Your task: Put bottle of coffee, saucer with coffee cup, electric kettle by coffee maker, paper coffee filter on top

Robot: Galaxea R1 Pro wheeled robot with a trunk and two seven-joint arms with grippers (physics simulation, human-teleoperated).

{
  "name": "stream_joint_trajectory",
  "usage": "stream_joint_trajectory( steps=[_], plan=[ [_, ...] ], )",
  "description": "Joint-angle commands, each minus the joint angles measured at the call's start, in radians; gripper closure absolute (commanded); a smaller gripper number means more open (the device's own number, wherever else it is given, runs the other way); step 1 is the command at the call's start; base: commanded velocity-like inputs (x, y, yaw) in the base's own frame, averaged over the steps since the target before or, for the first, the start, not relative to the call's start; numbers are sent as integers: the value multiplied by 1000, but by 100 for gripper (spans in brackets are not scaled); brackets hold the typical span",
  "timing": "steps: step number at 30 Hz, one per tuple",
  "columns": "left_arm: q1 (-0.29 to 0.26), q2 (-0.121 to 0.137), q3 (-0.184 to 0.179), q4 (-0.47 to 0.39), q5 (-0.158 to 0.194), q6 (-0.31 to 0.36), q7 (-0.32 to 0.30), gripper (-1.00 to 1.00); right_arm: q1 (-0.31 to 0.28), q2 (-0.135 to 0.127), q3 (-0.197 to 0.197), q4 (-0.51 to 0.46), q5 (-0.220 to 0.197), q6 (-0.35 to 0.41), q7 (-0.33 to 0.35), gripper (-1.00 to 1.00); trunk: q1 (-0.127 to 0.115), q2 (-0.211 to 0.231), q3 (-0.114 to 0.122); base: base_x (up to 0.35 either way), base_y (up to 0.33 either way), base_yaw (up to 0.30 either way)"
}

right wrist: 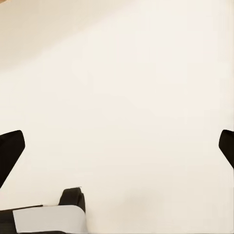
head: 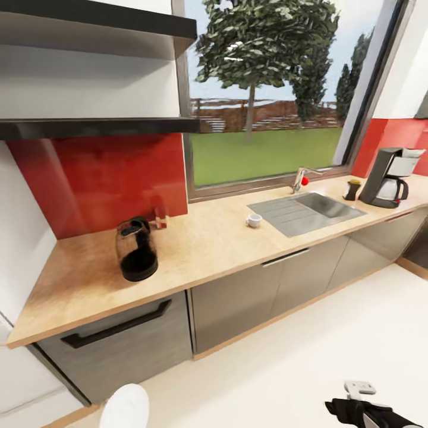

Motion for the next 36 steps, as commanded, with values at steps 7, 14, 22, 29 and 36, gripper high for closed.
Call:
stream_joint_trajectory(
  steps=[7,14,22,29,36],
  plan=[
    [-1,-4,3,0,7,10,105,100,9,9,8,-1,-29,4,-30,-100,1,-2,-2,142,-254,-286],
    [-1,-12,4,0,4,10,117,100,11,2,5,-1,-53,6,-35,-100,1,-2,-2,199,-235,-286],
    [-1,-25,4,0,2,9,119,100,11,4,7,-4,-57,10,-152,-100,1,-2,-2,228,-234,-286],
    [-1,-28,4,0,2,-4,119,100,14,8,11,-1,-47,11,-154,-100,1,-2,-2,230,-234,-198],
    [-1,-28,5,28,3,-70,128,100,27,7,14,-1,-45,7,-150,-100,1,-2,-2,171,-241,-11]
  ],
)
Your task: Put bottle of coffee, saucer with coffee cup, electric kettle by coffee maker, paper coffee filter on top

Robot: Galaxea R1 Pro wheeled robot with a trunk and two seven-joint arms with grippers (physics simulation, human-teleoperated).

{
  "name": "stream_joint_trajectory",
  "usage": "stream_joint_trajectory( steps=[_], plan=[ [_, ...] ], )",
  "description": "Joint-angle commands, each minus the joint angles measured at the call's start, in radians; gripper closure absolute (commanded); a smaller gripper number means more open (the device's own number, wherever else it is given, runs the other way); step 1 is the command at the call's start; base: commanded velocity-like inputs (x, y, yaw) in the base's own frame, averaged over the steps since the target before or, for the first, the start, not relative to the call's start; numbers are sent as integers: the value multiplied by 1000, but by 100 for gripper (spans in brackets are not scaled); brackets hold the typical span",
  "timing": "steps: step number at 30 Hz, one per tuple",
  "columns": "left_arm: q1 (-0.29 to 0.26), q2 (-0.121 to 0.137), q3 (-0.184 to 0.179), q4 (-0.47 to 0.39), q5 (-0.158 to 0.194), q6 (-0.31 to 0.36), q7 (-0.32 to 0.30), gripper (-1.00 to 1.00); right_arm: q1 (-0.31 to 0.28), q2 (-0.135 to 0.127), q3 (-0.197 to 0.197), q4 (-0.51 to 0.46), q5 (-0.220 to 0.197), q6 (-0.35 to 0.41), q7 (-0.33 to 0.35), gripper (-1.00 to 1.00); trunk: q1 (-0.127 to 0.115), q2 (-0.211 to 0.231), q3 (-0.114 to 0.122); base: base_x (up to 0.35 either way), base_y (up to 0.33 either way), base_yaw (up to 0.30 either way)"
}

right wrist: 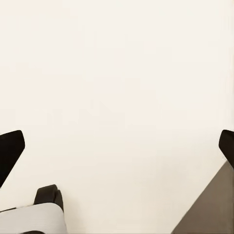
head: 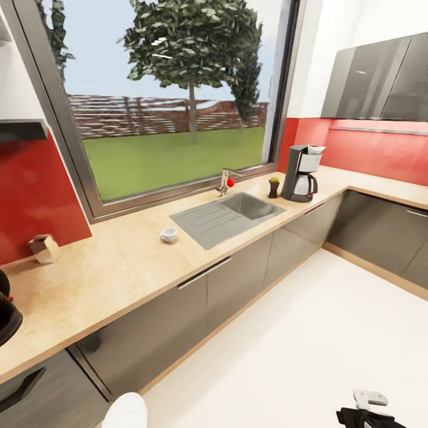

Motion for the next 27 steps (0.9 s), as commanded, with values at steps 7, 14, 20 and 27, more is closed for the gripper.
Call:
stream_joint_trajectory(
  steps=[7,14,20,27],
  plan=[
    [-1,0,5,13,4,7,-3,100,1,2,9,-2,-10,4,28,-100,1,-2,-2,118,-258,0],
    [-1,1,6,14,4,7,-3,100,1,3,9,-3,-12,3,26,-100,1,-2,-2,175,-260,0],
    [-1,1,6,17,4,7,-3,100,1,3,6,-5,-19,6,24,-100,1,-2,-2,241,-250,0],
    [-1,1,6,17,3,7,-3,100,1,3,3,-5,-22,8,25,-100,1,-2,-2,263,-235,-98]
  ],
)
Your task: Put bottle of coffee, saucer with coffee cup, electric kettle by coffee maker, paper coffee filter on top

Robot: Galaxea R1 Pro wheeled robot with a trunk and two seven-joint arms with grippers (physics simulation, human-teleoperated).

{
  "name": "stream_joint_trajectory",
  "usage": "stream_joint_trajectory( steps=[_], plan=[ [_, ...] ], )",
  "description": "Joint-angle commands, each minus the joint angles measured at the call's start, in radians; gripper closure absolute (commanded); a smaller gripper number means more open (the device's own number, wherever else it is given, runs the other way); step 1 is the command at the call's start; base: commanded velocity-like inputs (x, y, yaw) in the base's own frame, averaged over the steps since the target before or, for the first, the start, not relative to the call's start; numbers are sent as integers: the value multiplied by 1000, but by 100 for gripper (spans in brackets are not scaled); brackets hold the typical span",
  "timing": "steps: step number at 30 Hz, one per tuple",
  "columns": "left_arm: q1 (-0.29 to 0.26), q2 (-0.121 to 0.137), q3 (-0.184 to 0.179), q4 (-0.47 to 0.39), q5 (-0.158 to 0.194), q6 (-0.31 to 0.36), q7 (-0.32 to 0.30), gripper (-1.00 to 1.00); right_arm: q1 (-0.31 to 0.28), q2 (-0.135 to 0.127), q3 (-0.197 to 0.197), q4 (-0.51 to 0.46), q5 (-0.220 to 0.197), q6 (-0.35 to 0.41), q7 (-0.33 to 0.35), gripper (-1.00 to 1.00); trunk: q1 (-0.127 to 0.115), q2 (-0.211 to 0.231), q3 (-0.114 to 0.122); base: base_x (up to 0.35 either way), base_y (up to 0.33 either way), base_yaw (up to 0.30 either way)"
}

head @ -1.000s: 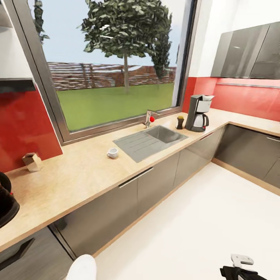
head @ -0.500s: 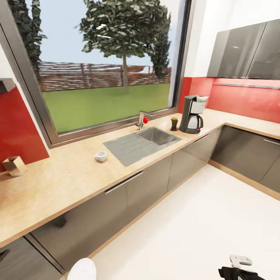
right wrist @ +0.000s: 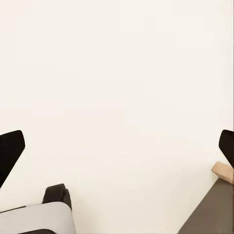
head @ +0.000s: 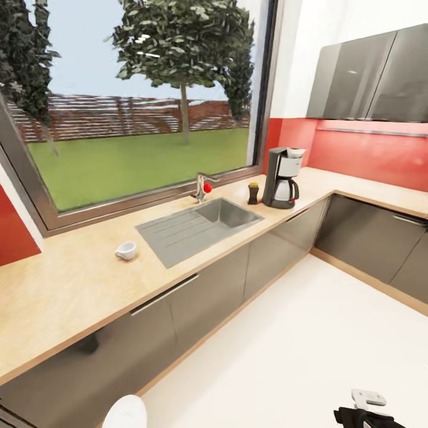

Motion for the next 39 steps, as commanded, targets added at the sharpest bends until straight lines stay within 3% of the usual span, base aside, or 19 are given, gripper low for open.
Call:
stream_joint_trajectory(
  steps=[1,7,13,16,34,39],
  plan=[
    [0,0,3,0,4,10,-4,100,-1,0,9,-1,-10,5,2,-100,1,-2,-2,265,-233,-265],
    [0,0,3,0,4,10,-4,100,-1,0,8,-1,-10,5,7,-100,1,-2,-2,265,-233,-289],
    [0,0,3,0,4,10,-4,100,20,20,9,2,-5,6,203,-100,1,-2,-2,269,-231,-298],
    [0,0,3,0,4,10,-4,100,30,22,9,2,-4,5,231,-100,1,-2,-2,272,-228,-300],
    [0,0,3,1,4,10,-4,100,35,29,8,1,-5,3,237,-100,1,-2,-2,285,-204,-297],
    [0,0,3,1,4,10,-4,100,35,29,9,0,-3,3,239,-100,1,-2,-2,289,-197,-79]
  ],
)
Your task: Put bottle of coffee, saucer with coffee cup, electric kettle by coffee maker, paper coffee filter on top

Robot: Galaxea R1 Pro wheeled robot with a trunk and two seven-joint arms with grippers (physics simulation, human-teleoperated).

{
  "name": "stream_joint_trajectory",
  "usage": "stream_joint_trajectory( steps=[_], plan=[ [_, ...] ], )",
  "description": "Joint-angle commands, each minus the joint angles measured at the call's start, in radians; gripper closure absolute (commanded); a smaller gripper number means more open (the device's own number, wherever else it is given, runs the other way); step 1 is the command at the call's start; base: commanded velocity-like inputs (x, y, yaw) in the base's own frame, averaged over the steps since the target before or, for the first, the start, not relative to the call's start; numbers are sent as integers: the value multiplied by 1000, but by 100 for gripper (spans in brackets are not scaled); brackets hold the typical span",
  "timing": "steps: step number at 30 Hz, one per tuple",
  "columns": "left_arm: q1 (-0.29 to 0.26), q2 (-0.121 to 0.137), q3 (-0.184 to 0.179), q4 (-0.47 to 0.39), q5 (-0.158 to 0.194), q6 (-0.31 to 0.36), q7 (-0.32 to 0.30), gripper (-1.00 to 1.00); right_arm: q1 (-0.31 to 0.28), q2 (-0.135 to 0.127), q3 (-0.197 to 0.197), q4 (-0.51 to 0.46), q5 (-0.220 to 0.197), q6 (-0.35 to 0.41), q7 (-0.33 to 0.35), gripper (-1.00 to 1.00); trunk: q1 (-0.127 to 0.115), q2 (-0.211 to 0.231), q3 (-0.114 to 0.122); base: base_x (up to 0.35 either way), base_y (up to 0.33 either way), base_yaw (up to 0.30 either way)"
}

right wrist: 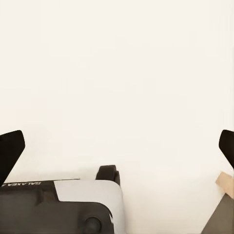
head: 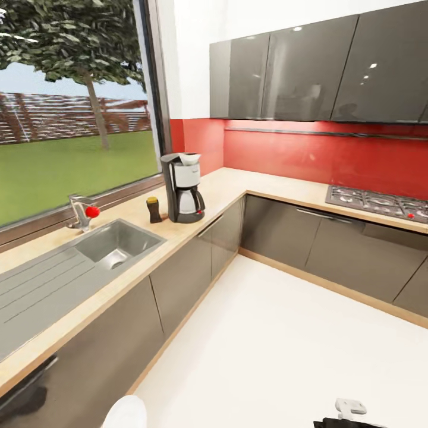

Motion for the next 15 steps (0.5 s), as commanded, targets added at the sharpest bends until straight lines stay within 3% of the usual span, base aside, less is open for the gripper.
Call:
stream_joint_trajectory(
  steps=[1,15],
  plan=[
    [-1,0,3,0,4,10,-4,100,-1,-1,7,-1,-10,4,3,-100,1,-2,-2,289,-197,-14],
    [-1,-2,3,1,4,10,-3,100,1,-6,10,1,-4,3,3,-100,1,-2,-2,293,-191,-1]
  ],
)
